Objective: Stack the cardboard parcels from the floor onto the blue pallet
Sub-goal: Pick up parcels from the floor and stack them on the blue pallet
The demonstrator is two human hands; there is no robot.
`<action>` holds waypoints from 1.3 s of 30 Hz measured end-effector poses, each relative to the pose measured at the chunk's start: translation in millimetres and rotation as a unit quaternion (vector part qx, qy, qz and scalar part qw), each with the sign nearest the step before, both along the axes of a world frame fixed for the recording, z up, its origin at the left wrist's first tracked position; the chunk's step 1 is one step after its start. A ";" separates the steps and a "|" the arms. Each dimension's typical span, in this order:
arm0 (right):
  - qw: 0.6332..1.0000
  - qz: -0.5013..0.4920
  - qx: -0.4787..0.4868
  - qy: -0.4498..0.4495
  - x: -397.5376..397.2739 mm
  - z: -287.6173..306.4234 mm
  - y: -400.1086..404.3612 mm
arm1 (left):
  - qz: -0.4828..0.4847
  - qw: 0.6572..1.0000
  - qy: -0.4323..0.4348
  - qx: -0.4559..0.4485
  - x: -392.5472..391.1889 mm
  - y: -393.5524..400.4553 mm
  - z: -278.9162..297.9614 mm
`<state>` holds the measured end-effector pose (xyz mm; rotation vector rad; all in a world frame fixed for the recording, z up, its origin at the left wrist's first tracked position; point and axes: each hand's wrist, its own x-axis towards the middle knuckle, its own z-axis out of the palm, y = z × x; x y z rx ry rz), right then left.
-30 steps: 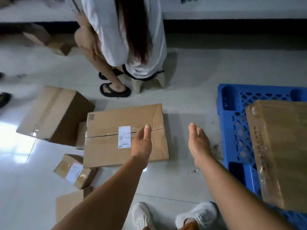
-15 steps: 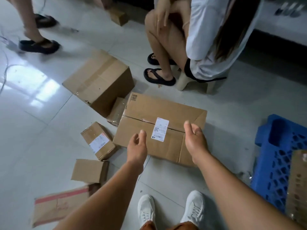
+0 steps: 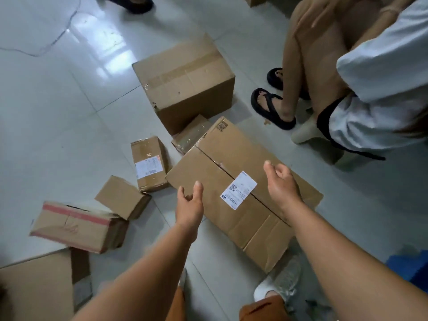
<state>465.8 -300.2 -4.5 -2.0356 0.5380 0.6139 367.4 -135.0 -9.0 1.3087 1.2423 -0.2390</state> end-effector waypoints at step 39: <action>0.932 0.340 -0.106 0.065 161.8 -240.7 -47.2 | 0.326 0.944 0.018 -0.039 -22.0 -78.0 -276.5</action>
